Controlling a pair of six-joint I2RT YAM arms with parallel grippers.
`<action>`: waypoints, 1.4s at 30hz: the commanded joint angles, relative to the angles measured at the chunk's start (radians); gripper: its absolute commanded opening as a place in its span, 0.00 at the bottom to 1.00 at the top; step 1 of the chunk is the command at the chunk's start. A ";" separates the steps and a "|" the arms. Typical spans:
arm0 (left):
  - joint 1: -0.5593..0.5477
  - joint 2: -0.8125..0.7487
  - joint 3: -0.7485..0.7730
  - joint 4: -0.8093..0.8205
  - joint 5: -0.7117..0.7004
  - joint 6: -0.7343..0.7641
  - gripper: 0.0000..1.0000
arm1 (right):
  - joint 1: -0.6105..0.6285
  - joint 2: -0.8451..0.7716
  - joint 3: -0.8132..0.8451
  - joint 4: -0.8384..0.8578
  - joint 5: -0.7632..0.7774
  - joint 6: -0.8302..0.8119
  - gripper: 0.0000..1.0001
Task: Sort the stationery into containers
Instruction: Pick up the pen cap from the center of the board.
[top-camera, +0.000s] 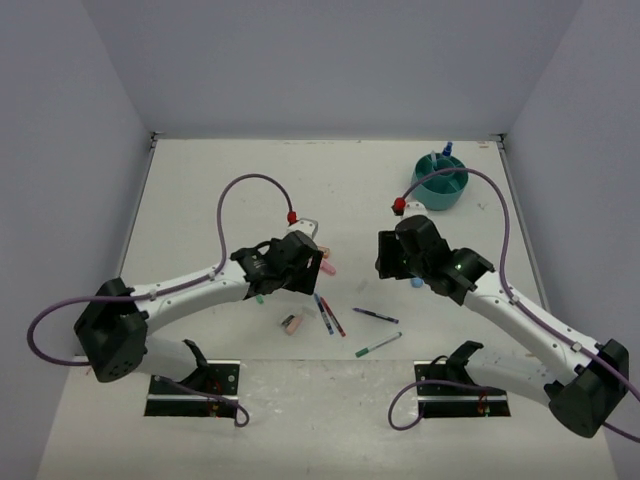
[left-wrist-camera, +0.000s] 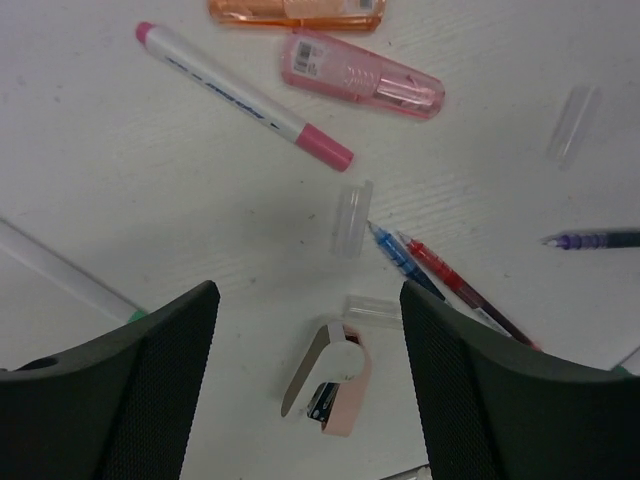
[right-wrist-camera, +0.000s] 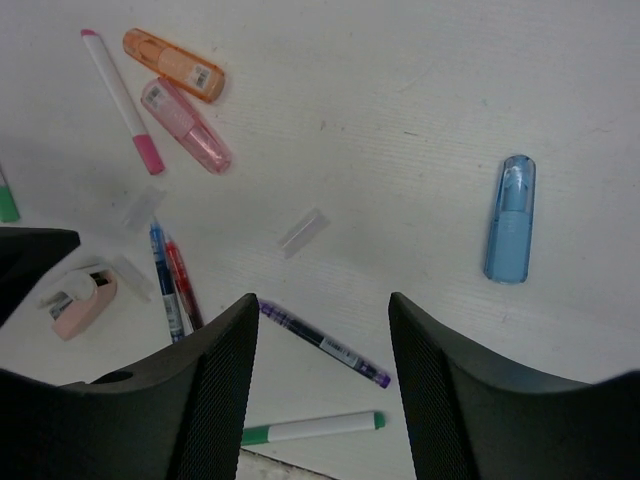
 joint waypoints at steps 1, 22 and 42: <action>-0.001 0.094 0.057 0.060 0.085 0.042 0.72 | 0.001 -0.053 -0.005 -0.019 0.098 0.048 0.56; 0.001 0.330 0.080 0.188 0.101 0.040 0.41 | 0.001 -0.148 -0.065 0.009 0.025 0.031 0.46; 0.018 0.379 0.023 0.209 0.056 0.032 0.35 | 0.000 -0.121 -0.076 0.042 -0.029 0.014 0.41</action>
